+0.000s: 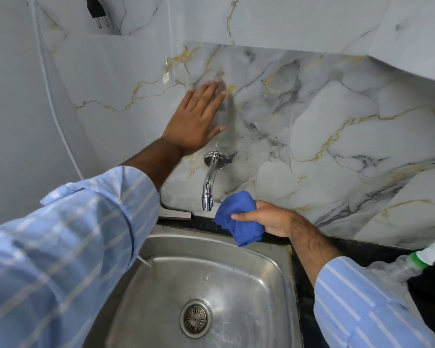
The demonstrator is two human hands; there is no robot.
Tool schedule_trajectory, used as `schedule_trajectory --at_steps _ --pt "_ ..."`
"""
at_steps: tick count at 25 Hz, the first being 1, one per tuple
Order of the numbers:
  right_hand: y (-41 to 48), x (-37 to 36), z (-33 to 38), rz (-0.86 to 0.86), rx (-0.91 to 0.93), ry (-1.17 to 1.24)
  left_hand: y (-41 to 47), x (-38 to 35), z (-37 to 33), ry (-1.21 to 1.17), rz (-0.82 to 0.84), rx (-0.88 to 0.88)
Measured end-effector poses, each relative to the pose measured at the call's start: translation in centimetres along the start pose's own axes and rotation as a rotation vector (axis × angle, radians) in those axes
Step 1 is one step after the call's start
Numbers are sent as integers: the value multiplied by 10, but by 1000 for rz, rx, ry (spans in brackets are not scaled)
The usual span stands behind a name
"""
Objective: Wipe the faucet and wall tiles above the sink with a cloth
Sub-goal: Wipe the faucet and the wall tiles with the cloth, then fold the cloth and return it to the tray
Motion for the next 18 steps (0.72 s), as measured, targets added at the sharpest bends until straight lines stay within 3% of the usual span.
schedule_trajectory --at_steps 2,4,7,13,15,18 --pt "-17 4 7 -56 60 38 -33 2 -34 -251 -27 37" --pt "-33 7 12 -119 108 109 -65 -3 -62 -605 -24 222" --pt "-57 4 17 -127 151 202 -103 -21 -109 -1029 169 484" --pt "-104 -2 18 -109 157 215 -124 -12 -164 -1374 113 732" --pt "-119 8 13 -218 161 160 -119 3 -177 -1449 106 733" --pt "-144 26 6 -411 230 -112 -112 21 -197 -1471 150 703"
Point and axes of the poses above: each hand's wrist, its own y-axis towards the middle knuckle, its own x-axis out of the back of the hand, z = x × y, the point moved 5 cm from there along y, towards the middle knuckle, and after that the axes turned 15 degrees about -y, right-handed, at the moved point
